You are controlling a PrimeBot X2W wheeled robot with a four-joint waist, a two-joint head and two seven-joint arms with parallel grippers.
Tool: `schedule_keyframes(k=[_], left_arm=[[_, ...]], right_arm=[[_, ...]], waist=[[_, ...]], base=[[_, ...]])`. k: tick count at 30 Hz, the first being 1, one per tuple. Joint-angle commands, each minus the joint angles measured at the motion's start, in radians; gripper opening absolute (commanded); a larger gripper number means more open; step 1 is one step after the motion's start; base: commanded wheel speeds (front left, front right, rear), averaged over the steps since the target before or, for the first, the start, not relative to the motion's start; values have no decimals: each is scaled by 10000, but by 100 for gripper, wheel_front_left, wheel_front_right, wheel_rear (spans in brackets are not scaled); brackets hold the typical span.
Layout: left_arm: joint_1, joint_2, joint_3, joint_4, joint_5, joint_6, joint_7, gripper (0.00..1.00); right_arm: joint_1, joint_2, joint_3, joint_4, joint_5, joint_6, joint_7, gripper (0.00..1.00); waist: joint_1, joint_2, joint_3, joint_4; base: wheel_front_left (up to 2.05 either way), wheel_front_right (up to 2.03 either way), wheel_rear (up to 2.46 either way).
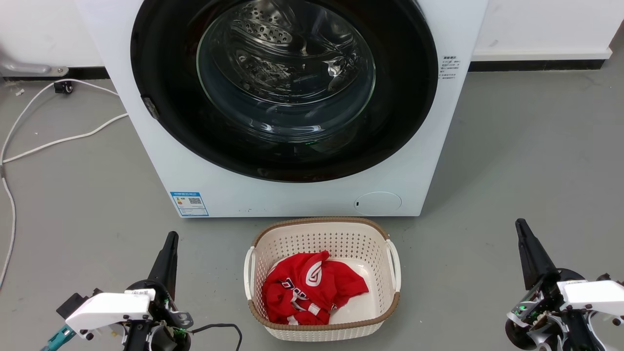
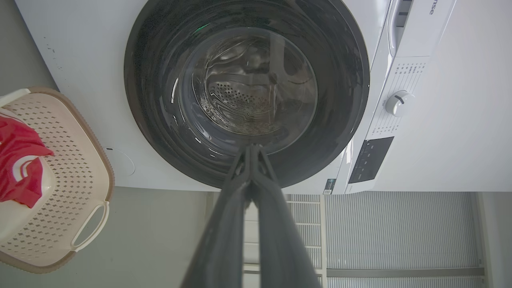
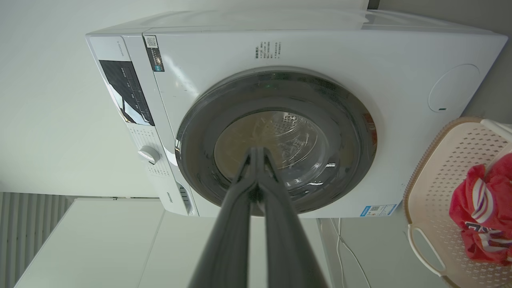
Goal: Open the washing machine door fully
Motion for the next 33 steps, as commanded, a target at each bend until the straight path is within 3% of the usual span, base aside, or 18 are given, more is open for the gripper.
schedule_keyframes(k=[1, 3, 4, 18, 33], left_arm=[[-74, 18, 12, -8, -7, -31, -6, 0], [-74, 18, 12, -8, -7, -31, -6, 0], [0, 0, -1, -1, 0, 2, 0, 100], [47, -9, -436, -590, 413, 0, -641, 100], [89, -2, -353, -1686, 3263, -6, -1283, 100]], right_arm=[[-133, 32, 5, 12, -8, 0, -1, 0], [-133, 32, 5, 12, -8, 0, -1, 0], [0, 0, 0, -1, 0, 0, -1, 100], [312, 5, 164, -632, -713, 0, -646, 100], [522, 2, 466, -1771, -5138, 0, -1294, 100]], waist=[[0, 0, 0, 0], [0, 0, 0, 0], [0, 0, 0, 0], [0, 0, 2, -17], [0, 0, -26, -59]], base=[[0, 0, 0], [0, 0, 0], [0, 0, 0], [0, 0, 0], [0, 0, 0]])
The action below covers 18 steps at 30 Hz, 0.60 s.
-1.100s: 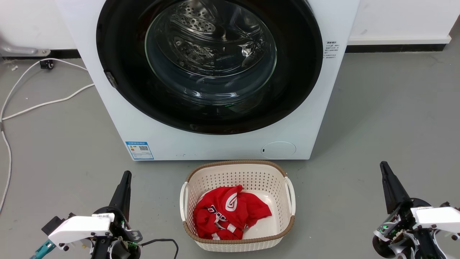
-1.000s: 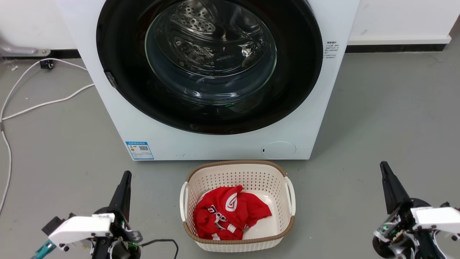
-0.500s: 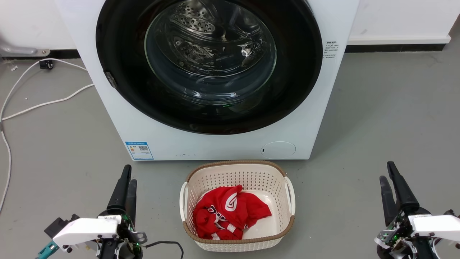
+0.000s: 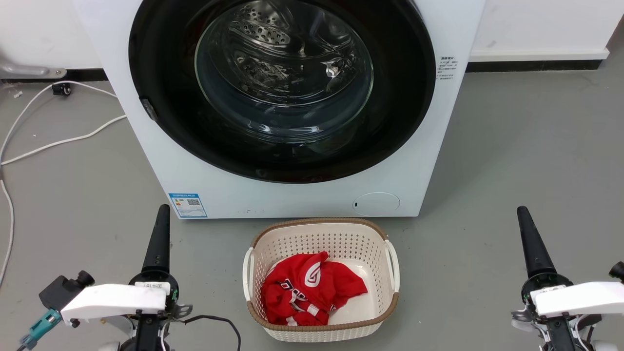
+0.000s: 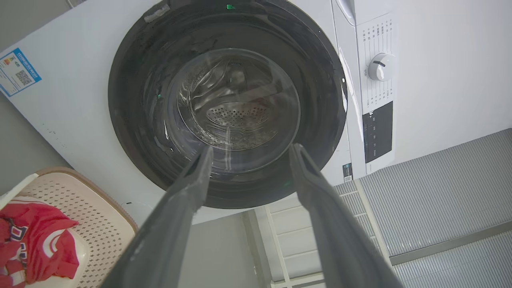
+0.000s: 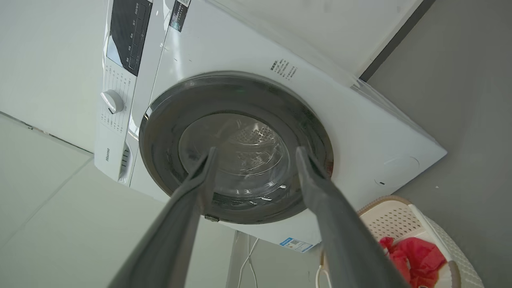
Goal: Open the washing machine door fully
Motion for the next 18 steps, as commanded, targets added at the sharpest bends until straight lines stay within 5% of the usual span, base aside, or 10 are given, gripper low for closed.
schedule_keyframes(k=[1, 18], left_arm=[[-152, 33, -14, -287, 432, -19, -106, 100], [106, 39, -413, -743, 4207, 50, -687, 100]], right_arm=[[-93, -16, 45, -328, -581, 0, -117, 100], [258, -9, 116, -613, -4115, 0, -695, 100]], waist=[[0, 0, -2, 1], [0, 0, 10, -39]], base=[[0, 0, 0], [0, 0, 0]])
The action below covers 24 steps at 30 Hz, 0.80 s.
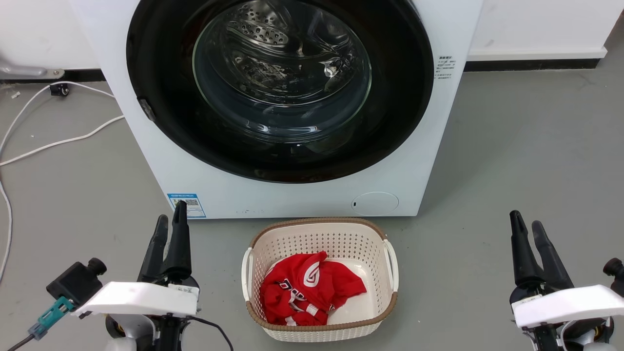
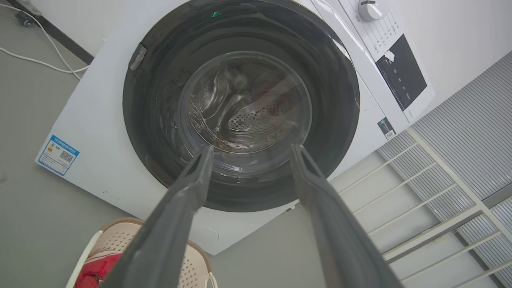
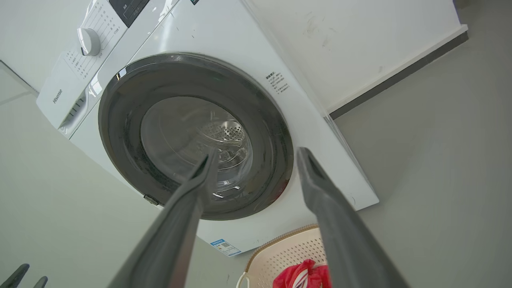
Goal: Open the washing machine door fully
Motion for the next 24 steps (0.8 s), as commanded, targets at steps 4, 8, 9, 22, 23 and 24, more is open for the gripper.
schedule_keyframes(k=[4, 8, 9, 22, 23, 24], left_arm=[[19, 34, -142, -130, 875, 119, -170, 100], [48, 34, -220, -118, 1582, 233, -301, 100], [51, 35, -232, -119, 1764, 247, -325, 100], [234, 185, -402, -109, 3972, 528, -750, 100], [255, 203, -418, -101, 4091, 548, -774, 100], [275, 219, -435, -93, 4208, 568, -806, 100]], right_arm=[[9, -8, 22, -78, -788, 0, -102, 100], [14, -7, 26, -44, -1339, 0, -160, 100], [25, -7, 27, -39, -1468, 0, -172, 100], [211, -3, 28, -153, -3253, 0, -280, 100], [218, -3, 28, -161, -3350, 0, -290, 100], [225, -3, 27, -167, -3444, 0, -294, 100]], waist=[[0, 0, 3, -13], [0, 0, 8, -27], [0, 0, 9, -29], [0, 0, 19, -46], [0, 0, 20, -46], [0, 0, 22, -46]], base=[[0, 0, 0], [0, 0, 0], [0, 0, 0], [0, 0, 0], [0, 0, 0], [0, 0, 0]])
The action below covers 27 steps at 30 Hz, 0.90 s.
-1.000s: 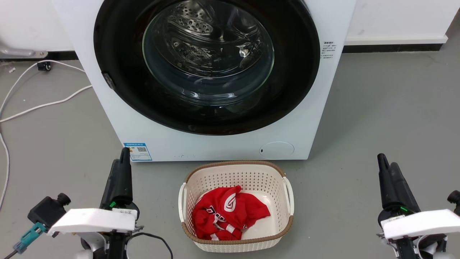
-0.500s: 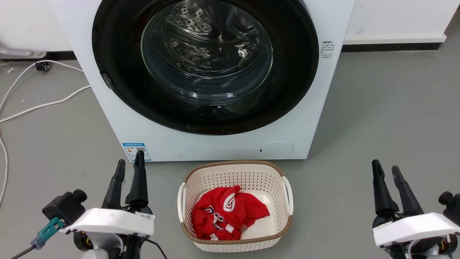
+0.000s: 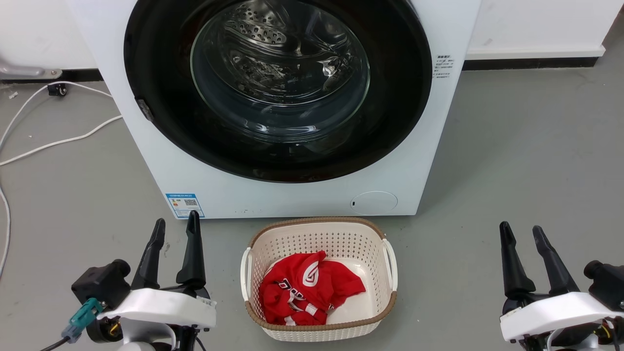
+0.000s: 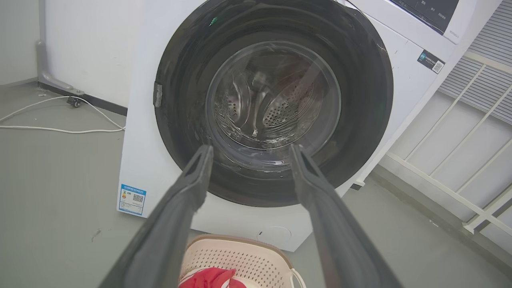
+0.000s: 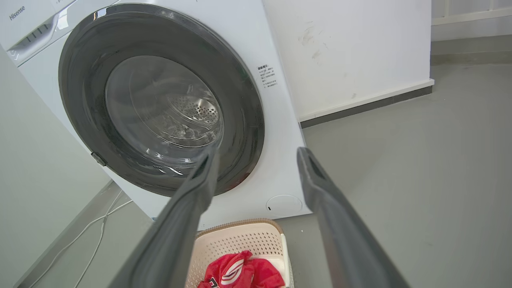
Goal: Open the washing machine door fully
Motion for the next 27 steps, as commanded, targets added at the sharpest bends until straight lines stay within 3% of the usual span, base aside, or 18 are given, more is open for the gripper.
schedule_keyframes(k=[1, 27], left_arm=[[65, 108, -61, -75, 361, 64, -116, 100], [345, 429, -476, -145, 2866, 585, -733, 100]], right_arm=[[18, -3, -5, -142, -312, 0, -80, 100], [267, 3, 137, -432, -2636, -1, -334, 100]], waist=[[0, 0, 2, -1], [0, 0, 21, 10]], base=[[0, 0, 0], [0, 0, 0]])
